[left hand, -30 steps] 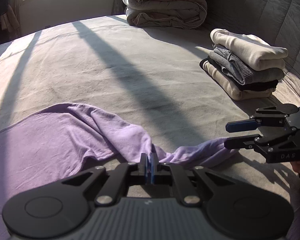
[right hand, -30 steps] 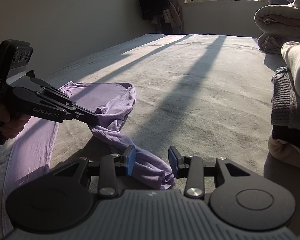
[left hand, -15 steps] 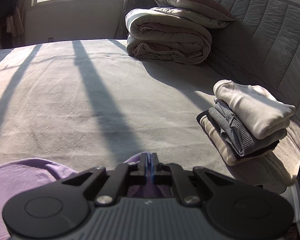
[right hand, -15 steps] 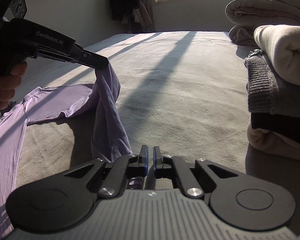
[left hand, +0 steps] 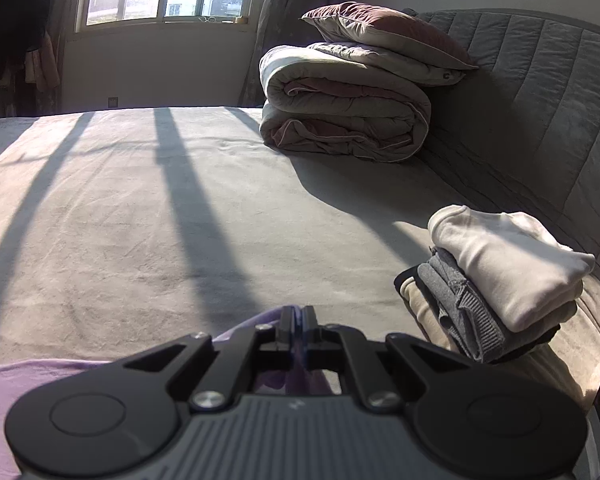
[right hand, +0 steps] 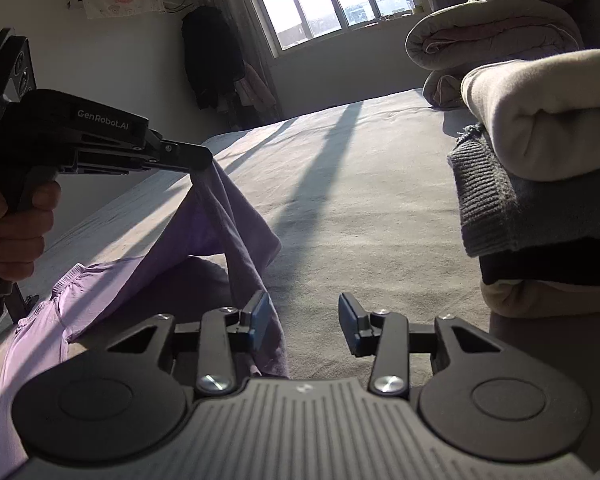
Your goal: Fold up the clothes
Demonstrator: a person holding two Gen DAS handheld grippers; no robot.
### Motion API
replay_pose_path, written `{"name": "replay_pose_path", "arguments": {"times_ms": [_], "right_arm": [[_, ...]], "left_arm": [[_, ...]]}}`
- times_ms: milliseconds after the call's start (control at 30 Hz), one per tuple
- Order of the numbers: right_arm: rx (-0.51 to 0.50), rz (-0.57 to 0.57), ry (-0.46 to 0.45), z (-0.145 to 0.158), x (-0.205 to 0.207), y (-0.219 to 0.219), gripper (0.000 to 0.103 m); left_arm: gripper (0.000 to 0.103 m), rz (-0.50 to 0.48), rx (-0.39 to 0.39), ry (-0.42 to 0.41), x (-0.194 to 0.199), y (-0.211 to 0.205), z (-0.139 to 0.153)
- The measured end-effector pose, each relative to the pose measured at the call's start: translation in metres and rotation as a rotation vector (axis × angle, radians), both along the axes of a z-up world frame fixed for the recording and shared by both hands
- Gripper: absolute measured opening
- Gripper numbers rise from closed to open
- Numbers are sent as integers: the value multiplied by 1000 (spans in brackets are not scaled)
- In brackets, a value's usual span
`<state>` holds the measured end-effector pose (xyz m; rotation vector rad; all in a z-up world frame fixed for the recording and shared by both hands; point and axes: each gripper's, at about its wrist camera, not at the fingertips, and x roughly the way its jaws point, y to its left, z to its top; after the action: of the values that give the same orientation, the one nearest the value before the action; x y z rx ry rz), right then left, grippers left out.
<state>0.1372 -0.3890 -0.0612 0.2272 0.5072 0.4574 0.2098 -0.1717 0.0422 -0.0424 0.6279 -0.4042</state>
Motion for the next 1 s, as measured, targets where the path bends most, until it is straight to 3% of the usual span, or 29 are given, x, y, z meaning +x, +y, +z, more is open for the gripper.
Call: {"name": "replay_pose_path", "arguments": {"times_ms": [167,500,567,600,633,867,1000], "right_arm": [[-103,-13,-11,1,-1,38,44],[-280,-70,17,-4,37,87,44],[-307,-103,10,-2,45,87,34],[-335,-119,0,-1,49,85,21],[-363,-135,-11,1,54,83,16],[-592,-249,-138,22,85,58,11],[-642,-247,-159,20,79,42,11]], "left_arm": [[3,11,-28,6,2,3,4],[3,56,-96,35,9,13,9],[3,67,-106,30,11,16,12],[3,65,-105,34,10,17,12],[3,56,-99,44,9,16,8],[3,-6,-53,114,0,9,-14],[3,-42,-26,154,-5,6,-27]]}}
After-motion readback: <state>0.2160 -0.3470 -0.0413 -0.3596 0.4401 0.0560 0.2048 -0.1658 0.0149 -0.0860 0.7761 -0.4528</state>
